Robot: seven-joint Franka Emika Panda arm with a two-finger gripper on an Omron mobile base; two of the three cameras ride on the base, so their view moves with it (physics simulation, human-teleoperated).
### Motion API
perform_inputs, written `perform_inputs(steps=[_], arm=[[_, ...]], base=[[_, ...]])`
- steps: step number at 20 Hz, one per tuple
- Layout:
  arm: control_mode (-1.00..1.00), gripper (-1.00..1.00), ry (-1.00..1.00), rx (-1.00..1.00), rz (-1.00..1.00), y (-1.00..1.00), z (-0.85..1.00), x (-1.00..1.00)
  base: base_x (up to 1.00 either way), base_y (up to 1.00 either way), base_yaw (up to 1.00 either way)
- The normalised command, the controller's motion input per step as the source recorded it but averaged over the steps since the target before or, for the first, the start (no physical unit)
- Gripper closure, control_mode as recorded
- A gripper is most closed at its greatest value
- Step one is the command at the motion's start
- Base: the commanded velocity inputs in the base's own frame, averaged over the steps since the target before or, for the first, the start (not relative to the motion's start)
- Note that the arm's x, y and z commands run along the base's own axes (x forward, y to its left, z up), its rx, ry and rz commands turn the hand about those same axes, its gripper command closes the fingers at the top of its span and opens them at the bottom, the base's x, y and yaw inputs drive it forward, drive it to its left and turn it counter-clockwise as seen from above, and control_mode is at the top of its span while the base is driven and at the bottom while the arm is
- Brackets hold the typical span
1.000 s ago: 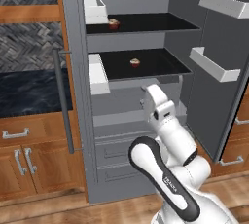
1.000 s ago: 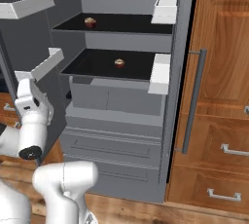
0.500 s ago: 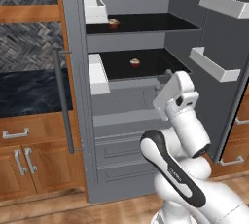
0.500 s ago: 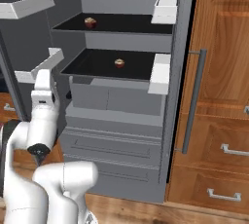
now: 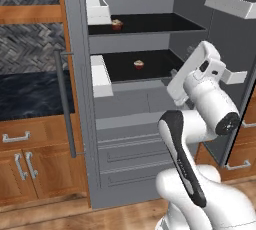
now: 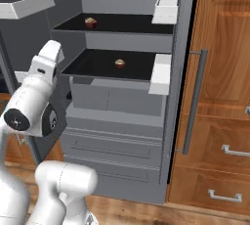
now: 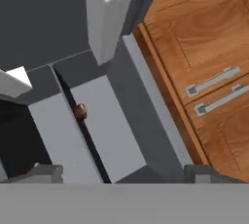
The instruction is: Take the cupcakes from the fridge and place them on the empty tray on the dining counter.
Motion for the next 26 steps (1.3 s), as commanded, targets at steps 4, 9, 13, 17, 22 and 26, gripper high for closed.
perform_inputs(steps=[4, 9, 13, 17, 22, 26], arm=[[-1.00, -1.00, 0.43, 0.03, 0.00, -0.01, 0.63, -0.42], [-1.00, -1.00, -0.07, 0.14, -0.11, 0.00, -0.06, -0.93], [-1.00, -1.00, -0.32, 0.26, -0.13, -0.17, -0.19, -0.99], [-1.00, -1.00, -0.25, 0.40, -0.21, -0.37, 0.00, -0.59], [-1.00, -1.00, -0.08, 0.59, -0.12, -0.40, -0.02, -0.01], [-1.00, -1.00, 0.25, 0.74, 0.15, -0.34, -0.41, 0.54]], base=[[0.00, 0.00, 0.00], [0.00, 0.00, 0.00], [0.00, 0.00, 0.00], [0.00, 0.00, 0.00], [0.00, 0.00, 0.00], [0.00, 0.00, 0.00]])
